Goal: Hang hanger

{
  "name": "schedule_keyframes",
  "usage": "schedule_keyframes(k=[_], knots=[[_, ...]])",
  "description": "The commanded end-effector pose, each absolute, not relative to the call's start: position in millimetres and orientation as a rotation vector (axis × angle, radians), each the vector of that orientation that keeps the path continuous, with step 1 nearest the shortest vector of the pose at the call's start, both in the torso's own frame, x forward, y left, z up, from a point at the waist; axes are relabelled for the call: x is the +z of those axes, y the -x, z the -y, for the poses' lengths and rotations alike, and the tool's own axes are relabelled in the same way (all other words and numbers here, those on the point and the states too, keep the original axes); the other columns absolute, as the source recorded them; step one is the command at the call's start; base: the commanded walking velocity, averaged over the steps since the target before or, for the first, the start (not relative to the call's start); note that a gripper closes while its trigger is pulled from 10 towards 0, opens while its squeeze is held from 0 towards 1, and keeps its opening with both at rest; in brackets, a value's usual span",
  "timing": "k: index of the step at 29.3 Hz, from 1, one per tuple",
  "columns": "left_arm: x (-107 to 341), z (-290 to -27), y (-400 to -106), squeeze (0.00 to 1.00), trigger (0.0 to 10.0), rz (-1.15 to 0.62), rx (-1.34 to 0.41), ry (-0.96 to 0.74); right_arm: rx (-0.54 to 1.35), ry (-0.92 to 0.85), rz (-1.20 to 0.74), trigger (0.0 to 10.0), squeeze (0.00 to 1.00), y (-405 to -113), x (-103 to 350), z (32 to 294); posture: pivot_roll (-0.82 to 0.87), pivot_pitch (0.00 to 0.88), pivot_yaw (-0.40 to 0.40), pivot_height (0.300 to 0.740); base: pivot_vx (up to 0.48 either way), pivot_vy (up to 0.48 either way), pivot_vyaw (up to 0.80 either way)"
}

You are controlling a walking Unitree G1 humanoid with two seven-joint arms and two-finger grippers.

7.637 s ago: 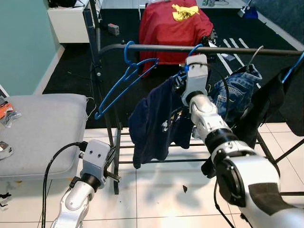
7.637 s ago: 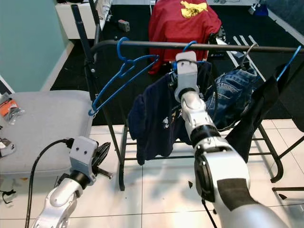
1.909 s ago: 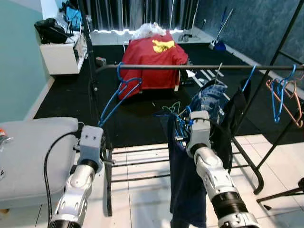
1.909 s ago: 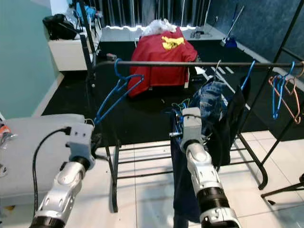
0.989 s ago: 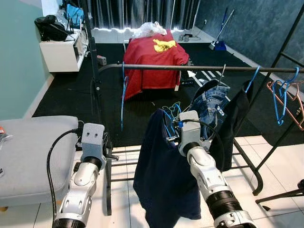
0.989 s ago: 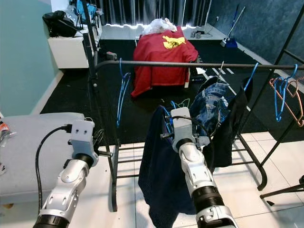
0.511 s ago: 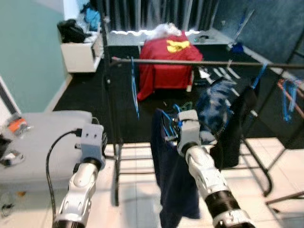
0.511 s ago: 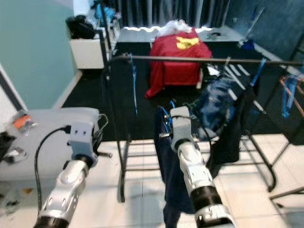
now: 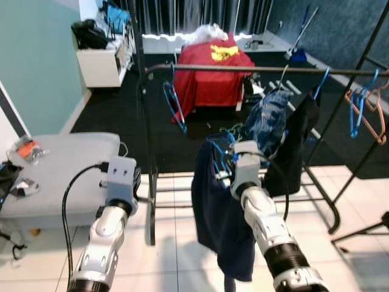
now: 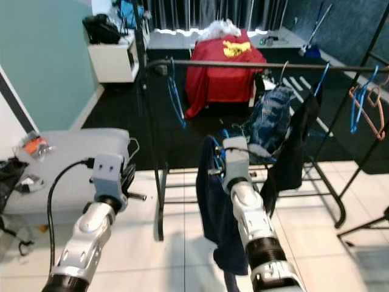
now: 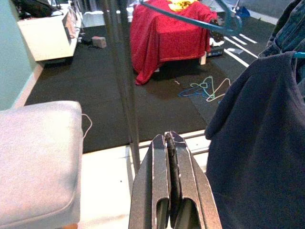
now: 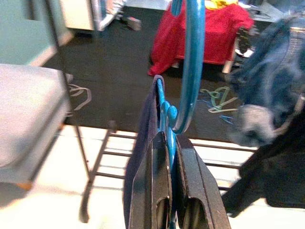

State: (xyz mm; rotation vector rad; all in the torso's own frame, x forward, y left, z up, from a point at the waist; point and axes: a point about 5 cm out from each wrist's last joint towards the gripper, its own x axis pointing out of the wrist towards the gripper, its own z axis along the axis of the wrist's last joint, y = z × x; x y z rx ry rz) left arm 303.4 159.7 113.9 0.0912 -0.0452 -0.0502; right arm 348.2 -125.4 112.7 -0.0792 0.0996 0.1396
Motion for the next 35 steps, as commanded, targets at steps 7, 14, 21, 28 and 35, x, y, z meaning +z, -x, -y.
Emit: schedule_keyframes(k=[7, 14, 21, 28, 35], knots=[[115.2, -163.5, -304.2, 0.0, 10.0, 0.042, -0.055, -0.104, 0.132, 0.061, -0.072, 10.0, 0.0, -350.0, 116.8, 124.2, 0.04, 0.0, -0.024, 0.74, 0.0, 0.0, 0.0], [114.9, -163.6, -303.3, 0.0, 10.0, 0.038, -0.06, -0.106, 0.131, 0.054, -0.076, 10.0, 0.0, -348.4, 114.6, 123.4, 0.04, 0.0, -0.022, 0.74, 0.0, 0.0, 0.0], [115.1, -163.6, -303.3, 0.0, 10.0, 0.037, -0.064, -0.11, 0.128, 0.051, -0.078, 10.0, 0.0, -348.5, 114.3, 123.8, 0.05, 0.0, -0.021, 0.74, 0.0, 0.0, 0.0], [111.5, -160.3, -306.9, 0.0, 10.0, -0.001, -0.089, -0.138, 0.18, 0.07, -0.104, 10.0, 0.0, -348.8, 111.6, 121.0, 0.04, 0.0, -0.02, 0.74, 0.0, 0.0, 0.0], [109.7, -155.9, -306.1, 0.0, 10.0, -0.01, -0.241, -0.179, 0.413, 0.227, -0.031, 10.0, 0.0, -346.3, 122.8, 115.1, 0.02, 0.0, -0.011, 0.74, 0.0, 0.0, 0.0]])
